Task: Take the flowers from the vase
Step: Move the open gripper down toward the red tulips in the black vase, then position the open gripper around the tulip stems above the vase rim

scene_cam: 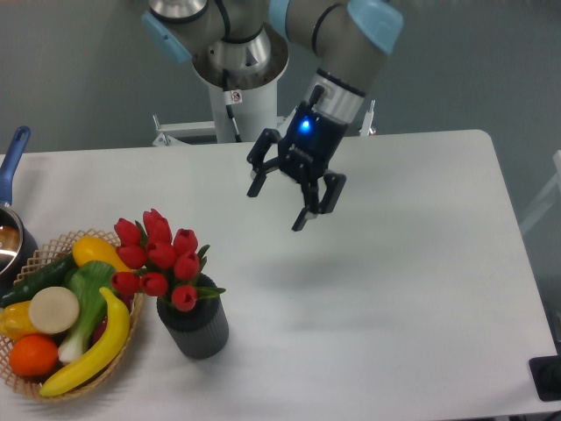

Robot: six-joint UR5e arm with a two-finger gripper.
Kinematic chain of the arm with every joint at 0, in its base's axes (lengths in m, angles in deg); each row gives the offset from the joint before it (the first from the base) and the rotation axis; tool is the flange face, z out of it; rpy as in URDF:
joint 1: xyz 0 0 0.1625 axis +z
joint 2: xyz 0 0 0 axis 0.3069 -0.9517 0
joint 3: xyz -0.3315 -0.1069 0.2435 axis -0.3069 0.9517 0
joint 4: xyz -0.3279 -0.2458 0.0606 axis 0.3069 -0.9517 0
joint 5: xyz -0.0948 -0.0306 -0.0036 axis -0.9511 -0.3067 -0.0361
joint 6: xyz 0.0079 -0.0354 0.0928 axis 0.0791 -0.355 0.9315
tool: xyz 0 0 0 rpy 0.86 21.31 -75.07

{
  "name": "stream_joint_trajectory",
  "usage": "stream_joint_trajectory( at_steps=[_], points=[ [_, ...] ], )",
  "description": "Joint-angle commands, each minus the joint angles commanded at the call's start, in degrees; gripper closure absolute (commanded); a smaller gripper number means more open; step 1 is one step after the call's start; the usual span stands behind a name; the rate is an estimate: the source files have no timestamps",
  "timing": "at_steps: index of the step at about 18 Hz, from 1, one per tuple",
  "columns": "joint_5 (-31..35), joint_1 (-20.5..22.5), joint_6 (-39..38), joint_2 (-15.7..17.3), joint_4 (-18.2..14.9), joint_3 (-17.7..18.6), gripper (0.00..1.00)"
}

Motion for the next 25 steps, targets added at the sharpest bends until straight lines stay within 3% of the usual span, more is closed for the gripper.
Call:
stream_joint_trajectory(
  at_steps=[2,8,12,20,25],
  points=[
    [-0.79,-1.67,-0.44,-1.5,1.41,-0.17,0.0],
    [-6.85,-2.11,-2.81,-2.91,1.42,0.35,0.0],
    [-9.49,-2.99,-3.51,-5.71,1.5,-0.26,0.0],
    [-9.67,-5.98,-10.11,-9.23,2.03,-4.48,0.0],
    [-9.58,-7.56,-9.76,-11.25,5.71,-4.92,0.0]
  ],
)
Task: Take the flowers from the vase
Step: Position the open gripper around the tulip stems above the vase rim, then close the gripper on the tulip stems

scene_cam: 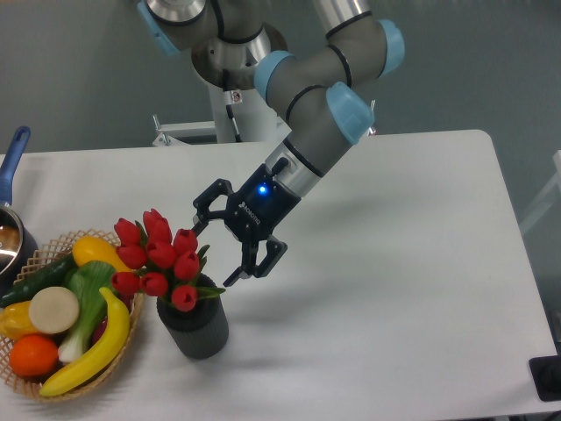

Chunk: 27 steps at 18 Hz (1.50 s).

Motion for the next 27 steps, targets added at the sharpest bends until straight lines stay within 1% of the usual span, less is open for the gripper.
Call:
stream_joint_trajectory(
  at_steps=[1,12,19,27],
  points=[
    [0.0,-0.27,0.18,0.0,0.44,-0.09,0.0],
    [-1.32,-0.71,2.11,-0.09,0.71,-0.09,0.0],
    [-1.23,-1.24,4.83,-1.06,0.71,0.09,0.0],
    [-1.41,-2.2,5.01,-1.5,0.8,-0.44,0.0]
  ],
)
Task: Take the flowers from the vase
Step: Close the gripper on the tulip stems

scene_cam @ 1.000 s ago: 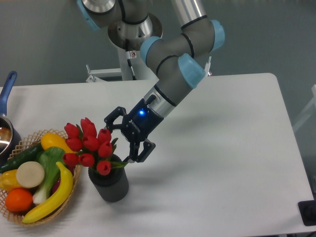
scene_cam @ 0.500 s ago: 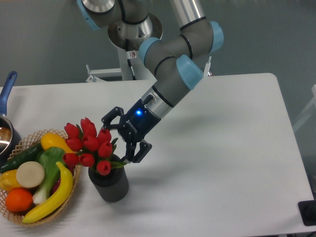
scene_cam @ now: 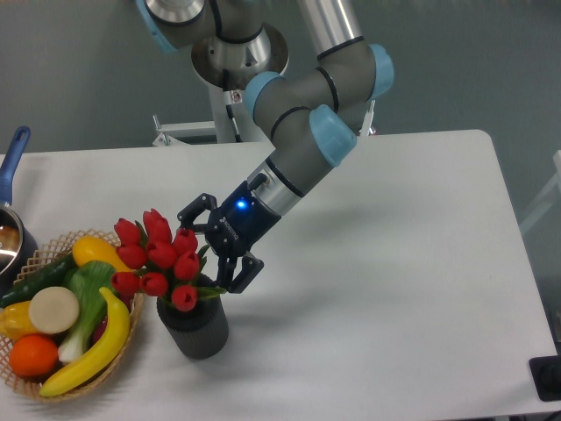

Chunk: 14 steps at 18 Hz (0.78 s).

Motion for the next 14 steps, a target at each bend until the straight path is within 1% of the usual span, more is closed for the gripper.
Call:
stream_joint_trajectory(
  at_steps=[4,5,7,10,14],
  points=[
    [0.0,-0.18,0.0,-0.35,0.0,-0.26,0.0],
    [0.0,-0.18,0.0,-0.35,0.0,-0.26,0.04],
    [0.0,-0.18,-0.09,-0.35,-0.09,-0.26,0.15],
    [0.0,-0.26,-0.26,-0.44,-0.09,-0.26,0.3],
    [-0.09,-0.26,-0.35,-1.05,-0.09,-0.26,0.42]
  ],
)
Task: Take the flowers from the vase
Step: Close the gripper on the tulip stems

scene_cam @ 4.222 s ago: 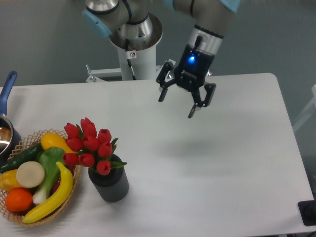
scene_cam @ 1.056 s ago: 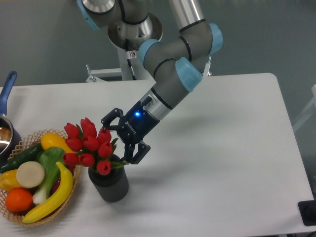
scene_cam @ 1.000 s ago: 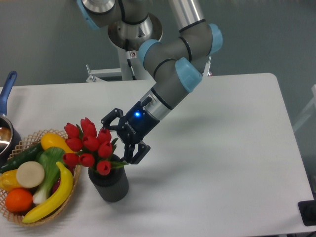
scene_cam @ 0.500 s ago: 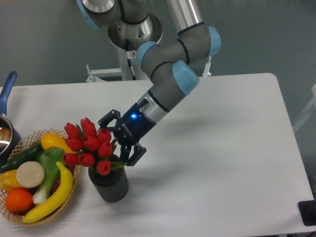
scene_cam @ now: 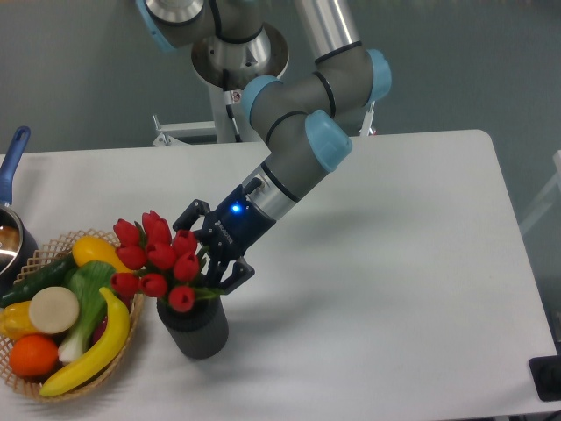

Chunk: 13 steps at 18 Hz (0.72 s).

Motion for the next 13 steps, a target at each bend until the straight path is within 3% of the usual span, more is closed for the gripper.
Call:
stream_joint_trajectory(
  at_steps=[13],
  points=[
    [-1.14,0.17,-0.44,0.17,0.0,-0.44,0.53]
  ],
)
